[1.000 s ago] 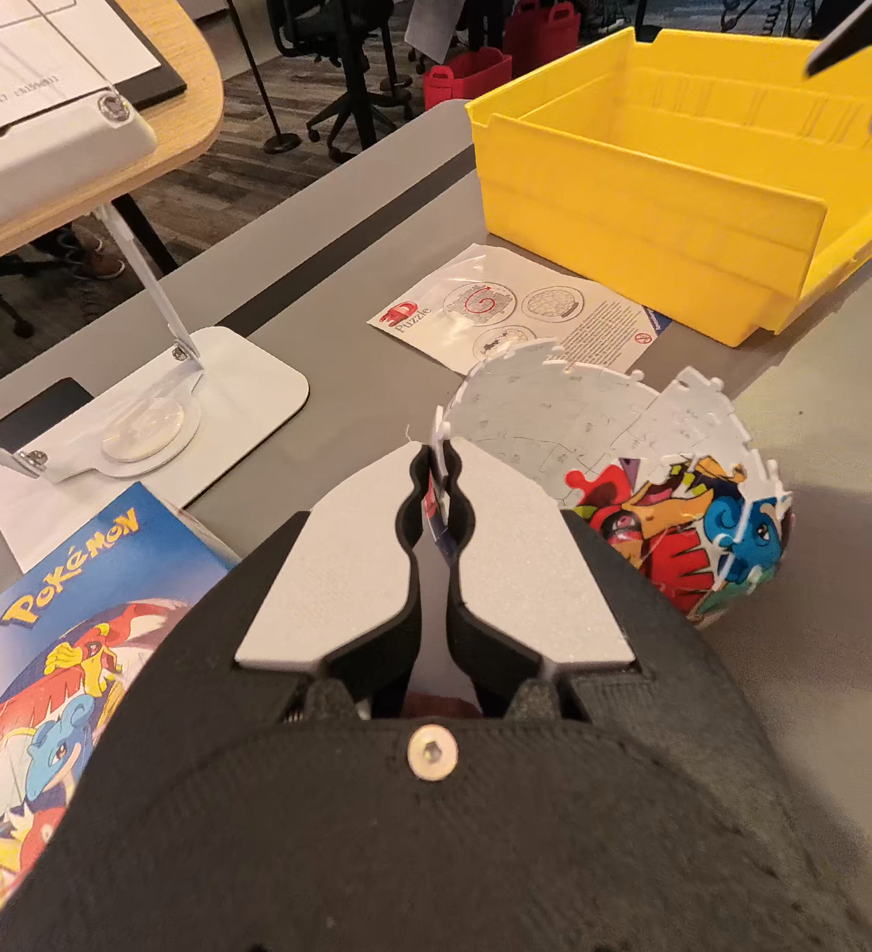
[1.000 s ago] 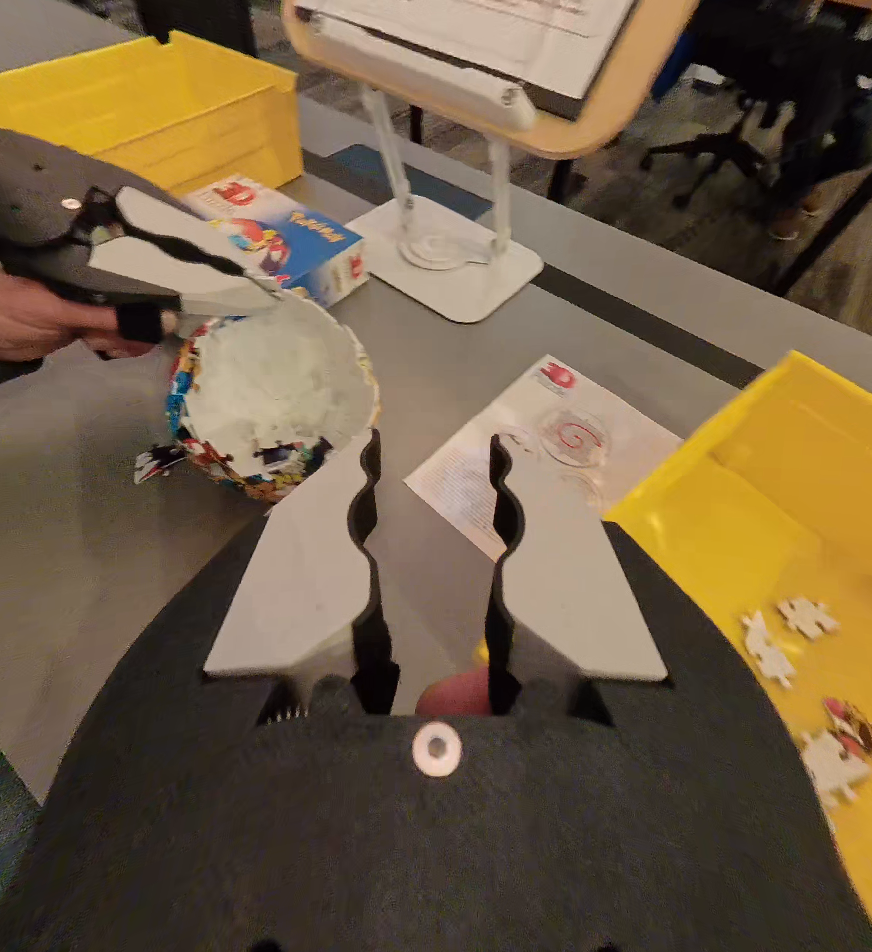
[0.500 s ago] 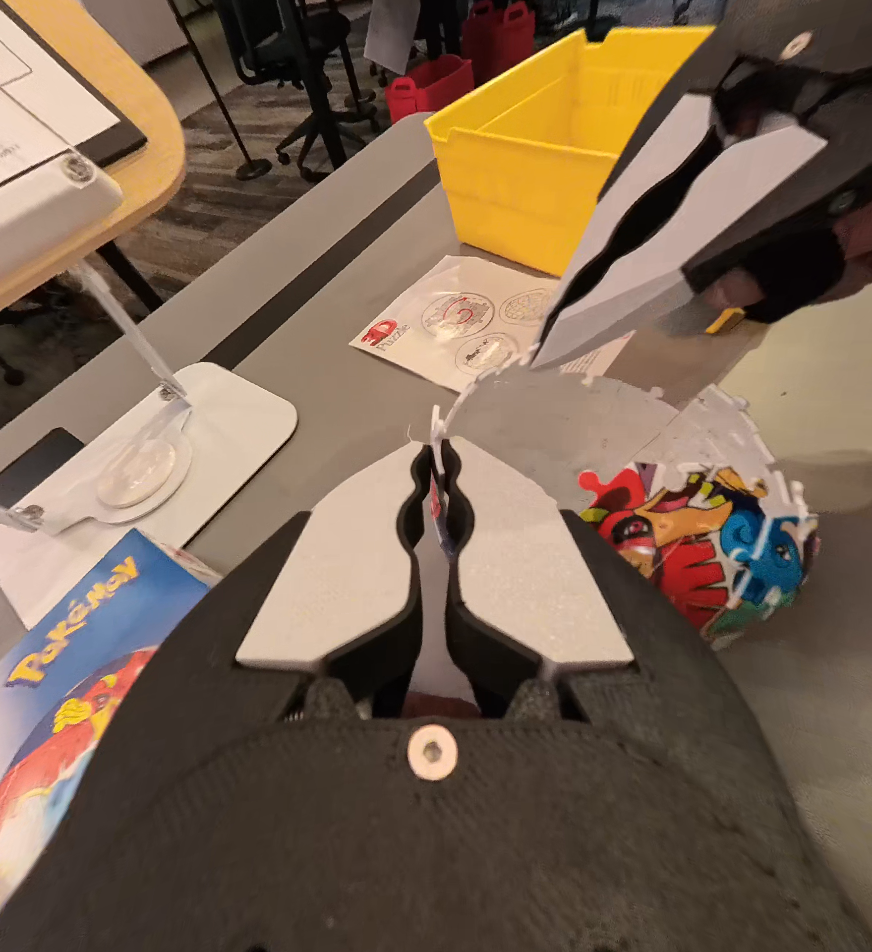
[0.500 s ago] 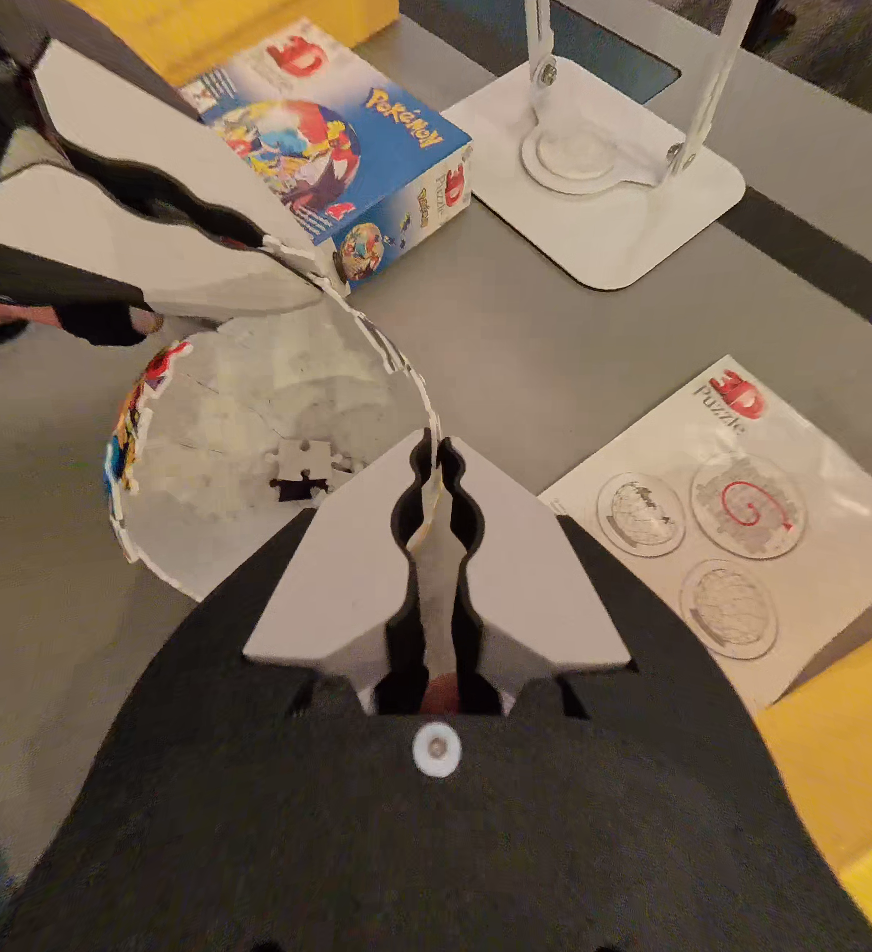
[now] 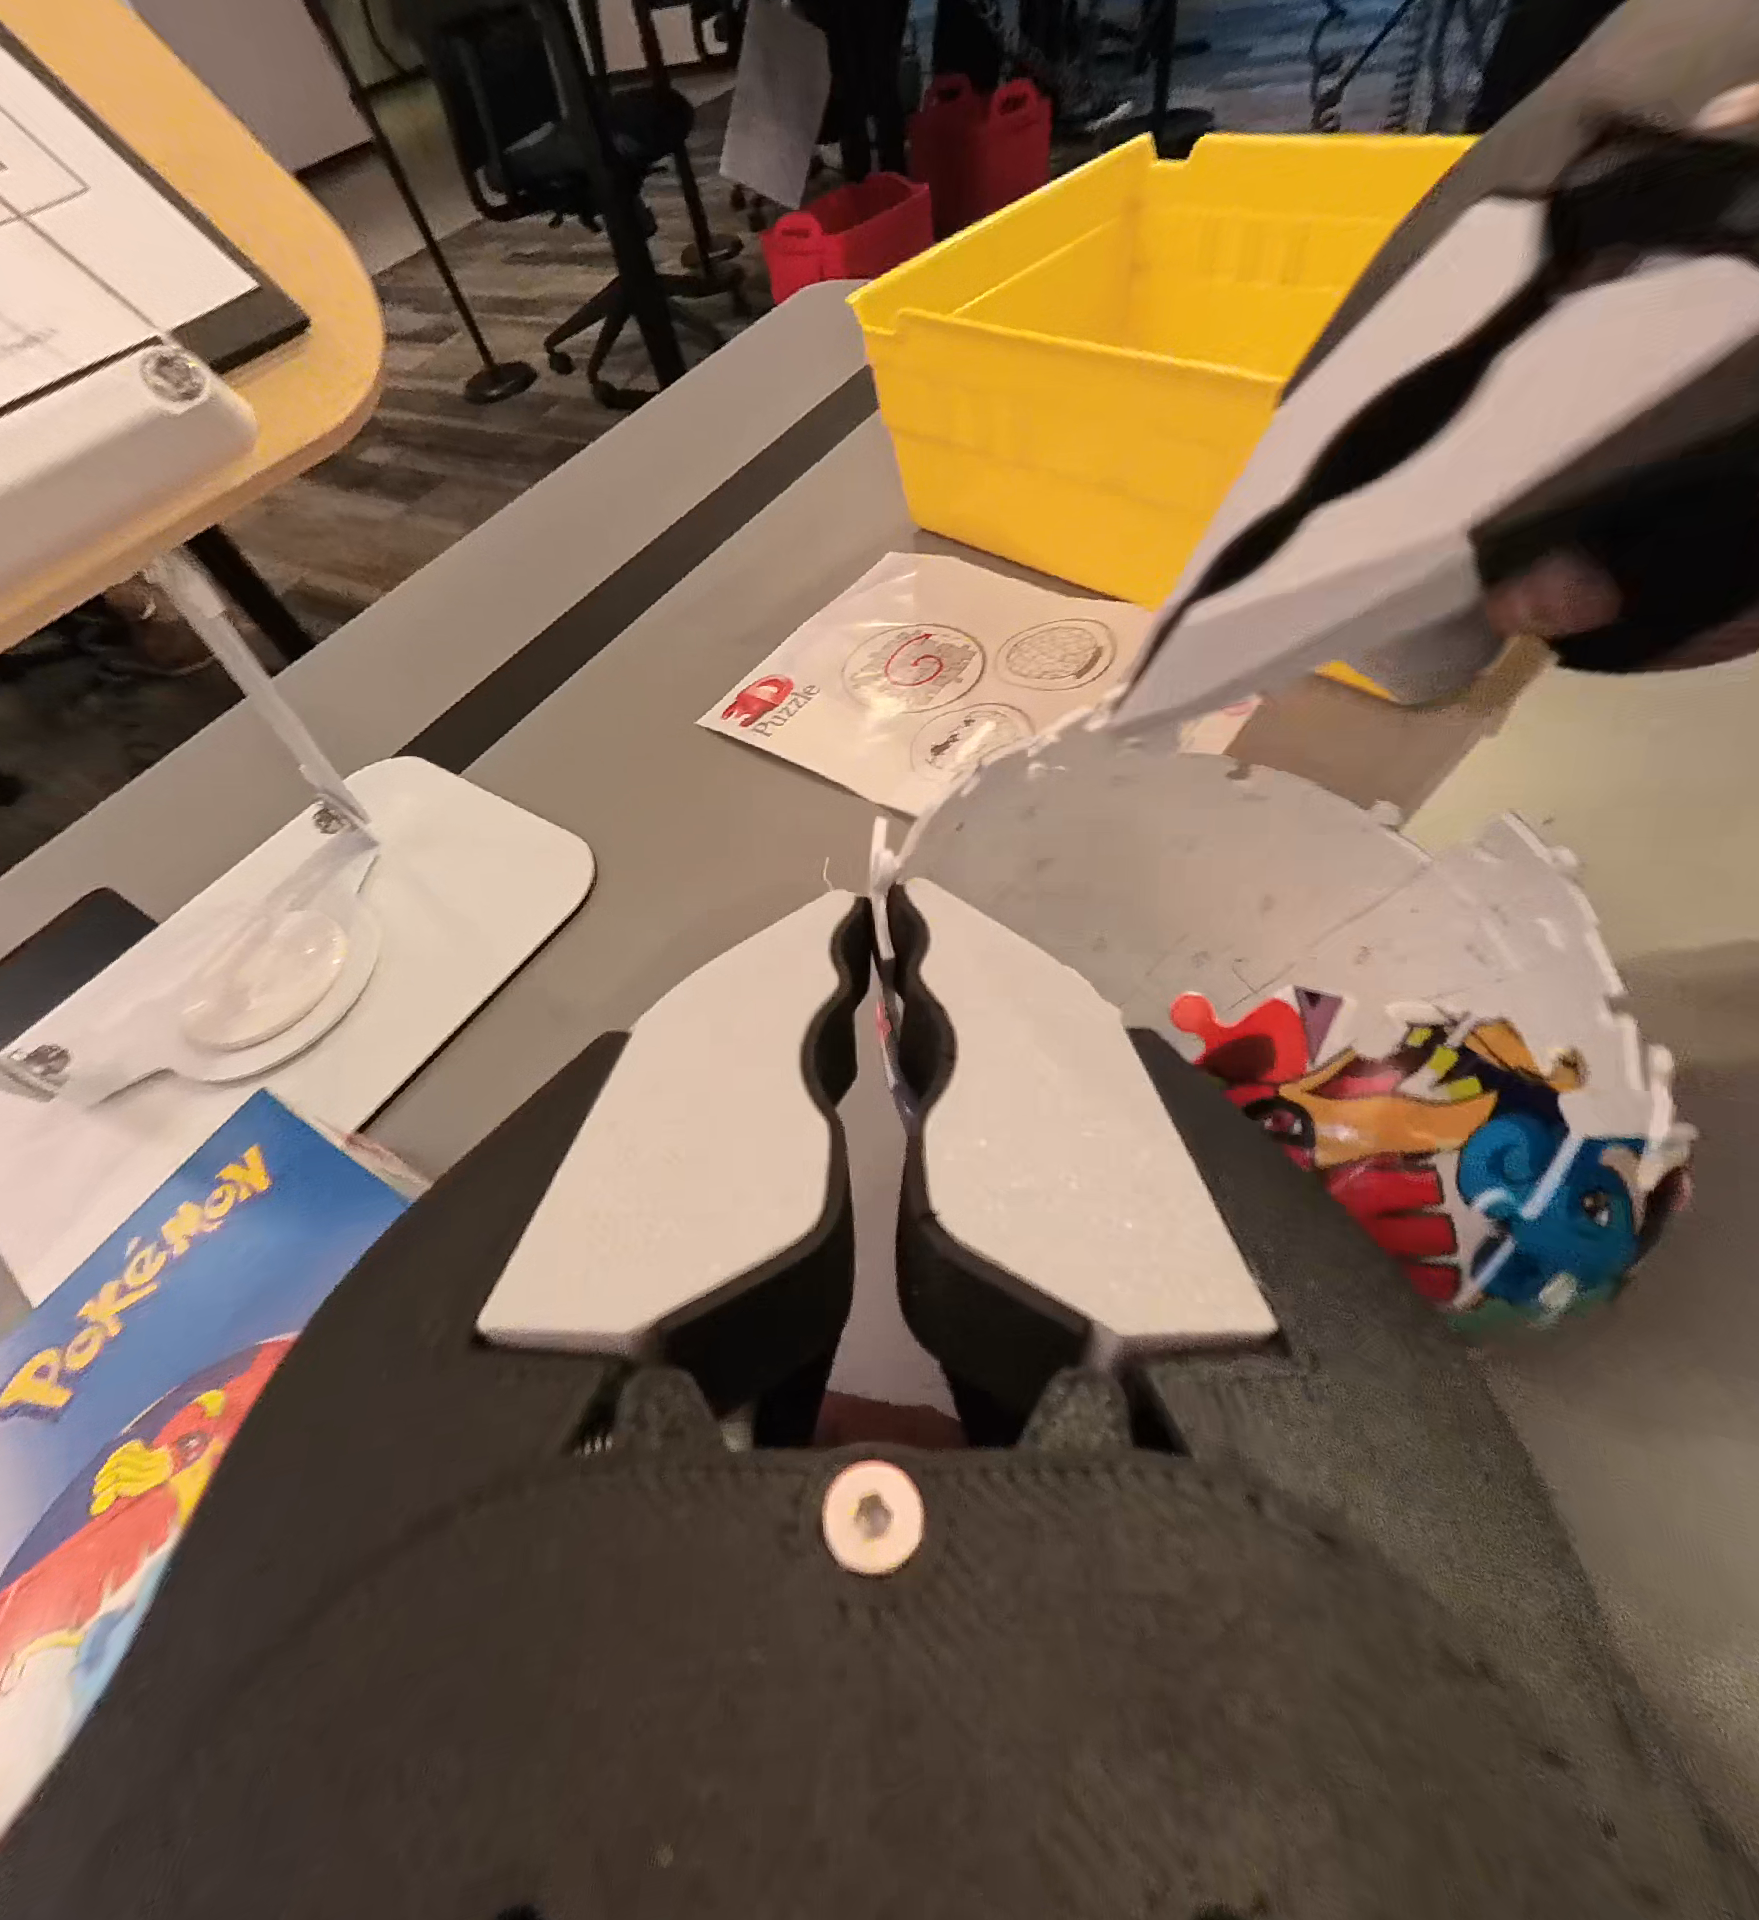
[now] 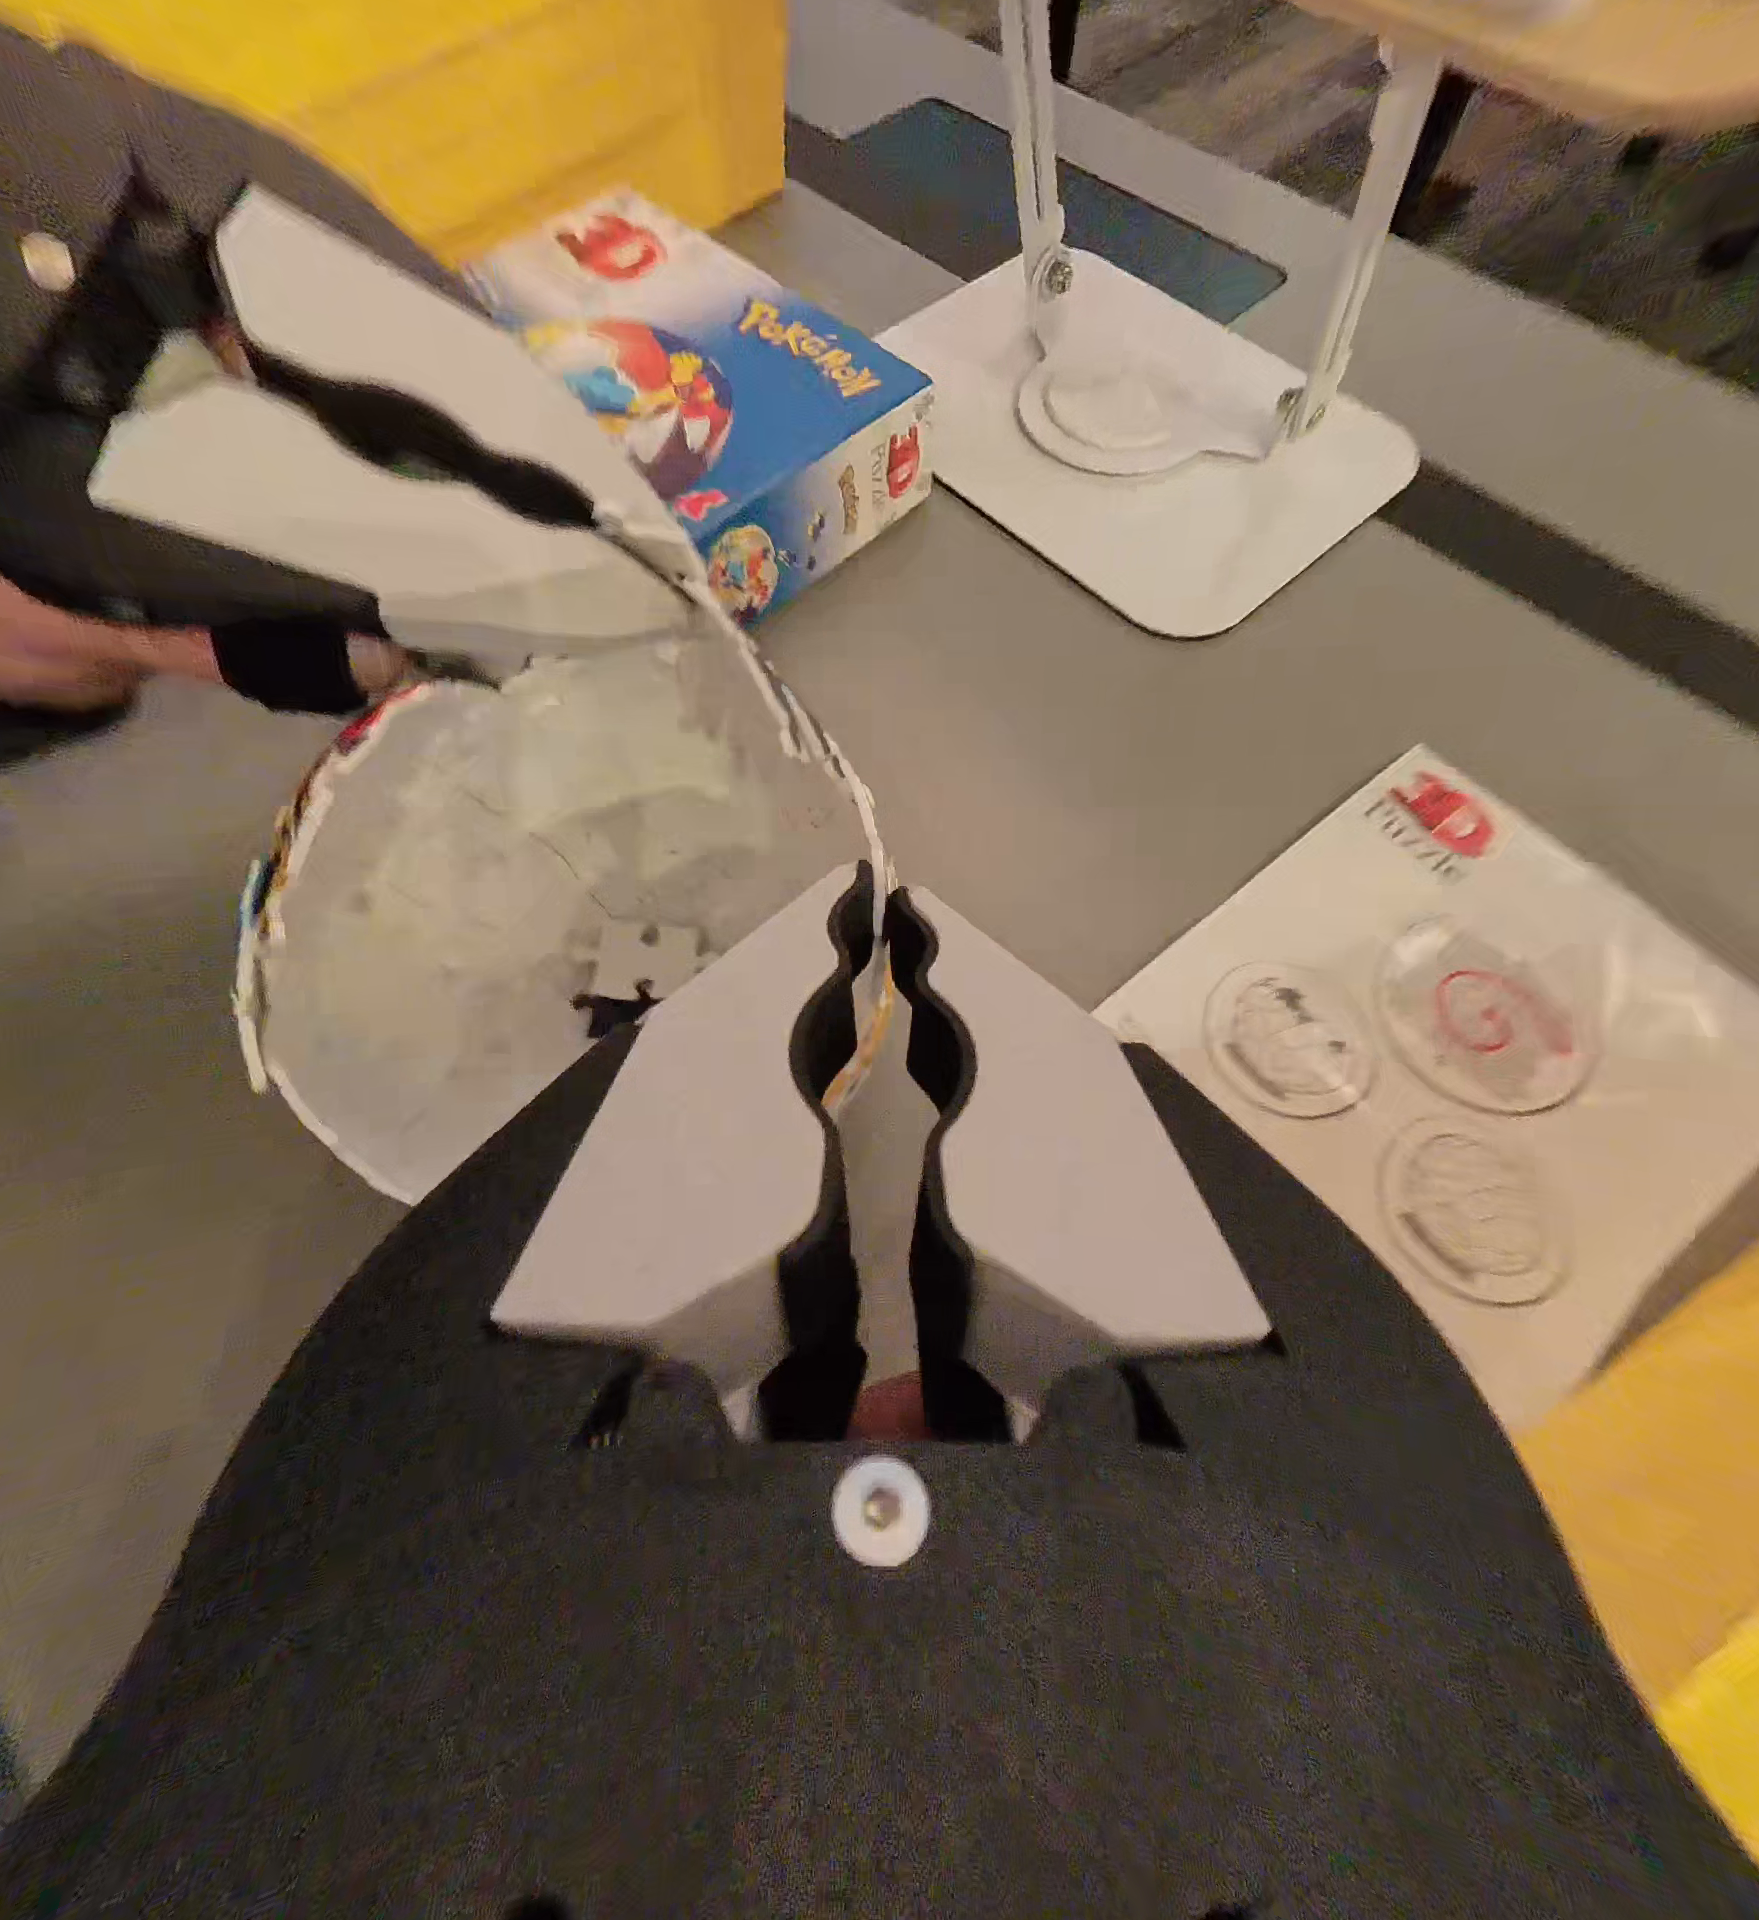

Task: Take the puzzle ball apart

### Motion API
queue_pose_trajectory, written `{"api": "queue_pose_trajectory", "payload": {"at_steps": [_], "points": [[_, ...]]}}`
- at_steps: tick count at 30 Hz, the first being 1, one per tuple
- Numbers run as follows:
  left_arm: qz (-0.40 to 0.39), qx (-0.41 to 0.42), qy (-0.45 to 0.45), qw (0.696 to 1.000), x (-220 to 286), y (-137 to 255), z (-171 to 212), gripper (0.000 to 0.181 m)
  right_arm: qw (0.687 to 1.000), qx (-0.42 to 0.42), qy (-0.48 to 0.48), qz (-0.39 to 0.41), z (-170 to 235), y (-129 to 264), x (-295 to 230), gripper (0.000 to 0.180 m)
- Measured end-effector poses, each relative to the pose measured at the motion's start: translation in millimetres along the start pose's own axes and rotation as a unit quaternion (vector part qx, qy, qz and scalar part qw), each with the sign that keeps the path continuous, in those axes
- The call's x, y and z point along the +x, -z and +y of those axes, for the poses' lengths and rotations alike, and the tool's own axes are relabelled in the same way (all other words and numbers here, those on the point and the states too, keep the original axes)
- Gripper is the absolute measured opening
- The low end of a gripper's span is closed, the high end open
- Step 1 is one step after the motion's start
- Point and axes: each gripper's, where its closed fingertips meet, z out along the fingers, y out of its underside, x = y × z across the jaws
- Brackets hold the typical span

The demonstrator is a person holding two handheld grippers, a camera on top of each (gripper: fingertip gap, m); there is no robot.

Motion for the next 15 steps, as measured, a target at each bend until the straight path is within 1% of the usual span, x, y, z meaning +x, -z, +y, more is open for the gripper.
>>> {"api": "queue_pose_trajectory", "payload": {"at_steps": [1,3,5,6,8,11,15], "points": [[0.006,0.002,0.002,1.0,2.8,-0.9,-0.1,0.003,1.0,0.001,-0.023,-0.008,2.7,-0.8,1.8,0.0],[-0.009,-0.006,-0.012,1.0,-0.2,-3.7,4.0,0.003,0.998,0.005,-0.058,-0.019,7.2,-4.3,-2.7,0.0],[-0.003,0.011,0.011,1.0,-8.3,0.1,1.5,0.002,0.987,0.04,-0.138,-0.075,4.3,-1.6,-10.5,0.0],[-0.001,0.015,0.017,1.0,-11.8,1.1,1.5,0.002,0.982,0.055,-0.158,-0.086,2.4,0.8,-11.0,0.0],[0.019,0.022,0.027,0.999,-7.8,0.7,-0.5,0.002,0.985,0.055,-0.146,-0.076,4.7,1.0,-11.6,0.0],[0.012,0.011,-0.001,1.0,-8.0,0.1,-0.3,0.003,0.986,0.067,-0.137,-0.07,0.6,7.8,-11.7,0.0],[0.02,0.015,0.022,0.999,-8.1,-2.6,-0.4,0.002,0.984,0.093,-0.139,-0.057,-9.9,23.5,-6.4,0.0]]}}
